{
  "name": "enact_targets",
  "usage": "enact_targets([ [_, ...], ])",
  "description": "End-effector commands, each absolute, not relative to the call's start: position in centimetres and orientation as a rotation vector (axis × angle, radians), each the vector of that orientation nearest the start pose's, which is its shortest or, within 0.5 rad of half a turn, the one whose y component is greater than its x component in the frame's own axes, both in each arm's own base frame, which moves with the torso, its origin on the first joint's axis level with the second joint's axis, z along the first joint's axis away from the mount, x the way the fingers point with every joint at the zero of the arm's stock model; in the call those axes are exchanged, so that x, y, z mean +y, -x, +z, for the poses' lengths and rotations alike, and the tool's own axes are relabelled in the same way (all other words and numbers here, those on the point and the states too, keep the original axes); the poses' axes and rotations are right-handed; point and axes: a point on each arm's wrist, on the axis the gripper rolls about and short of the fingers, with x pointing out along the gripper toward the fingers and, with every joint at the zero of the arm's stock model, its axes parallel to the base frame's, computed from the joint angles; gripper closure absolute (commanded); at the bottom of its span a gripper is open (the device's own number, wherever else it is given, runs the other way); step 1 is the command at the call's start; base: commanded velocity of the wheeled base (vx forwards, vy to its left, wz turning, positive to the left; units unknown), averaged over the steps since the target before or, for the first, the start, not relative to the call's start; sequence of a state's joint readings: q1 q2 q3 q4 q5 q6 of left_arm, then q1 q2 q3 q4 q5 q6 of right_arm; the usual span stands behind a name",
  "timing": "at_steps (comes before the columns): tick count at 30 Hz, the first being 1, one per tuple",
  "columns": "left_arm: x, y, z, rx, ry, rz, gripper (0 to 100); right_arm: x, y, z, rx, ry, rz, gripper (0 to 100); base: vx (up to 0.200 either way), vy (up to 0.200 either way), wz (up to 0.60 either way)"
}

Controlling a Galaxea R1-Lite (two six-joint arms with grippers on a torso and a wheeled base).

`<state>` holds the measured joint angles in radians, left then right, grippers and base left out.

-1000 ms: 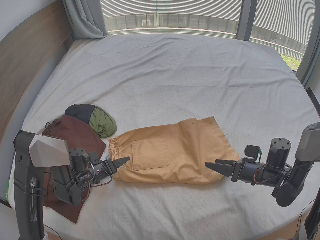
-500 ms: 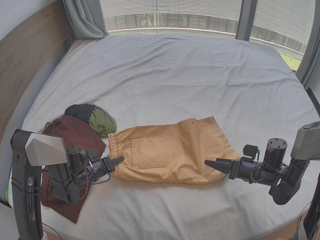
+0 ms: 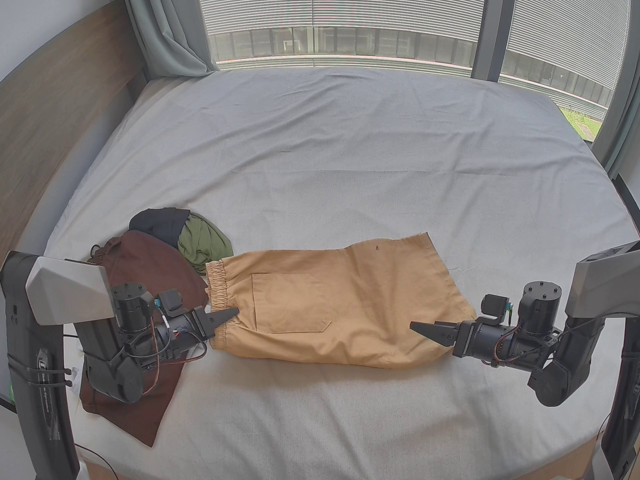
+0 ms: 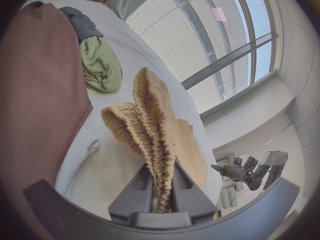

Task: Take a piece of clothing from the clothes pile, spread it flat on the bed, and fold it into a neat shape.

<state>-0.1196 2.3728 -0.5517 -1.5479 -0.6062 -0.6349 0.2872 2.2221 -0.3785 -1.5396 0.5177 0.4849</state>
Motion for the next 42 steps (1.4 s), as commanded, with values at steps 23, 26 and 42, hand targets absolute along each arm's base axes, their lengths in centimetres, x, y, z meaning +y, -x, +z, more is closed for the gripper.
enact_targets([
  [23, -2.7, -31.6, 2.3, 0.479, 0.676, -0.698, 100, 9.8, -28.8, 1.8, 0.500, -0.488, 0.707, 0, 0.000, 0.000, 0.00],
  [26, -2.3, -31.4, 2.7, 0.466, 0.674, -0.693, 100, 9.8, -28.8, 2.0, 0.494, -0.488, 0.707, 0, 0.000, 0.000, 0.00],
  [42, -0.2, -30.5, 3.0, 0.469, 0.686, -0.690, 100, 9.9, -28.6, 2.4, 0.484, -0.485, 0.714, 0, 0.000, 0.000, 0.00],
])
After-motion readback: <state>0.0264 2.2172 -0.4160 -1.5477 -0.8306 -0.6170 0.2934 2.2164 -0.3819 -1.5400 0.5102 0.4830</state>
